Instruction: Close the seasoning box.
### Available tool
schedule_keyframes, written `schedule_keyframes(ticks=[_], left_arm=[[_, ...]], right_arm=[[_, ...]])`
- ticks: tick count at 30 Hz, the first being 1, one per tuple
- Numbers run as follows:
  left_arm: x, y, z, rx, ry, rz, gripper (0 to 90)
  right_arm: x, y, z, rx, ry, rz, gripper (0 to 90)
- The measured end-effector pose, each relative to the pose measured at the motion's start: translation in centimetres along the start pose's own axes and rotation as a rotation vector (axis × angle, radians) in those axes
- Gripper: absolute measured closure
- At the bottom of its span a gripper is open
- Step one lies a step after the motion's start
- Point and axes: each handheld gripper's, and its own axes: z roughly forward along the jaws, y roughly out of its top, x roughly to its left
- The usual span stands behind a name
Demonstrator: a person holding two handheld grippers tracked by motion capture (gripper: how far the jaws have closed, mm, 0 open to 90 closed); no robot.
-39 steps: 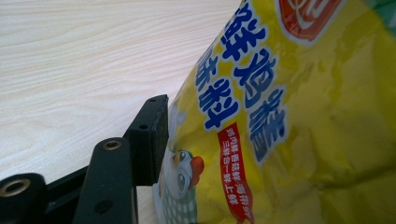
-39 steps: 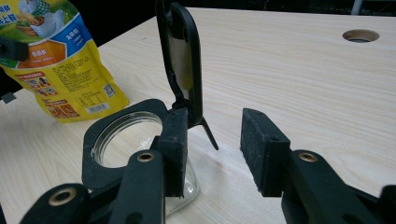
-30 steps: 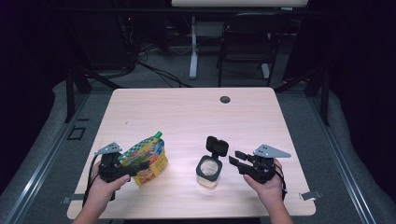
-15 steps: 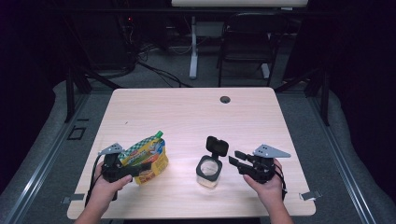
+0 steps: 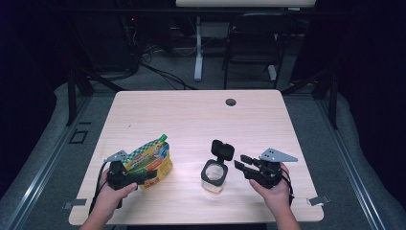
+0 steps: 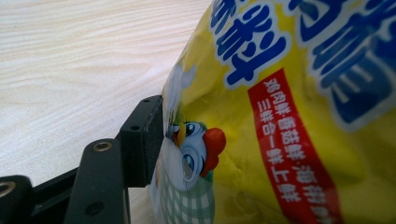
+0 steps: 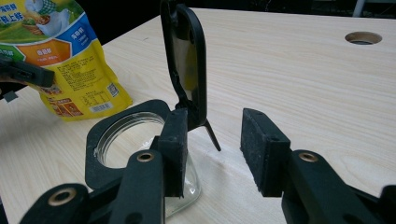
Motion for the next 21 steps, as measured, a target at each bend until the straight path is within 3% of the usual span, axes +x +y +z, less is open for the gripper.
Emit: schedule_keyframes(ticks=[21], left_arm=[[0.28,-0.98,0.81,-0.018,-0.001,0.018,42.9]], right_arm=[[0.0,0.07,-0.11,0.003,0.001,-0.005,61.6]])
